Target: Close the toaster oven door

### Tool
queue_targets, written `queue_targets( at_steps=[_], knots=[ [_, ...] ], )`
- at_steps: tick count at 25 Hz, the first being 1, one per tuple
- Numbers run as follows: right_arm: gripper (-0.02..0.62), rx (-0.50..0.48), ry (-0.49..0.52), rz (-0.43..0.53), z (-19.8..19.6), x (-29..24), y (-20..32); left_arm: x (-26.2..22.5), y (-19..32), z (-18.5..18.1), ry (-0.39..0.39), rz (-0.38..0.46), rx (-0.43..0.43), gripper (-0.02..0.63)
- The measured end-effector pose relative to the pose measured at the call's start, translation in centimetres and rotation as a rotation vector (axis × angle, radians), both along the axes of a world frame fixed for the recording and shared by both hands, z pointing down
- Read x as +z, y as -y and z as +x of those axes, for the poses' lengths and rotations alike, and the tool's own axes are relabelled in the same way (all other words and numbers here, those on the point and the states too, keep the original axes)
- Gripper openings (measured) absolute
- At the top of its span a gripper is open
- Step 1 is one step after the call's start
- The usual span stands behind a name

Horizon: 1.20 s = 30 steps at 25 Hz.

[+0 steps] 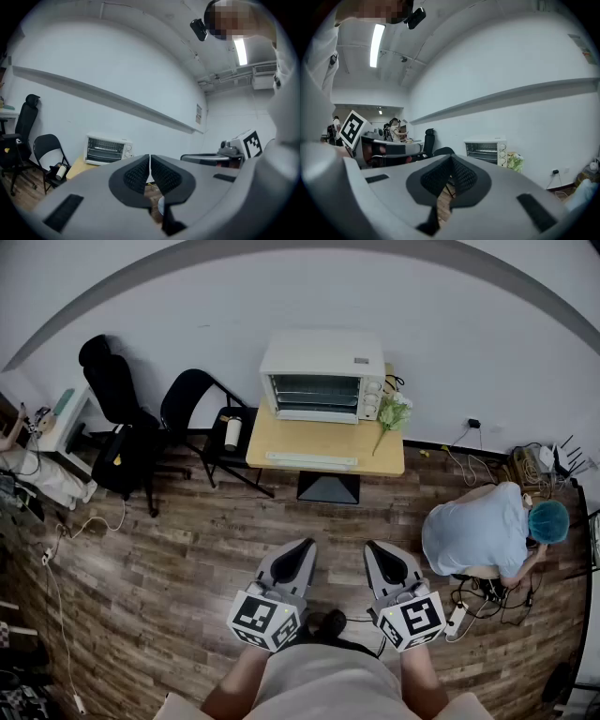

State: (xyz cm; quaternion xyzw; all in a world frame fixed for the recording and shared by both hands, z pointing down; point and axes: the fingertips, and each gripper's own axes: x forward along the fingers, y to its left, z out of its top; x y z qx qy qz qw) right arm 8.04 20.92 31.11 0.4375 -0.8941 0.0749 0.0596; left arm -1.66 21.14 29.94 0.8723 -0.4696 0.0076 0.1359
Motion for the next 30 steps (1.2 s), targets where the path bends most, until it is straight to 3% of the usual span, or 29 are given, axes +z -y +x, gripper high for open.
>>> queue_targets(
  at_steps=[3,15,30],
  knots=[
    [-0.002,-0.013,0.055,-0.030,0.3,0.2,-0.8,0.3,-0.6,0.5,-0.003,-0.008,0.004,0.014],
    [-0.002,0.019,0.050,-0.022,1.6,0.0,-3.1,0.1,-2.6,2.2,0.004,-0.002,0.026,0.014],
    [-0.002,0.012,0.123,-0.066,2.9,1.3,-3.3,2.0,-3.1,3.0,0.049,-0.043,0.029,0.014]
  ],
)
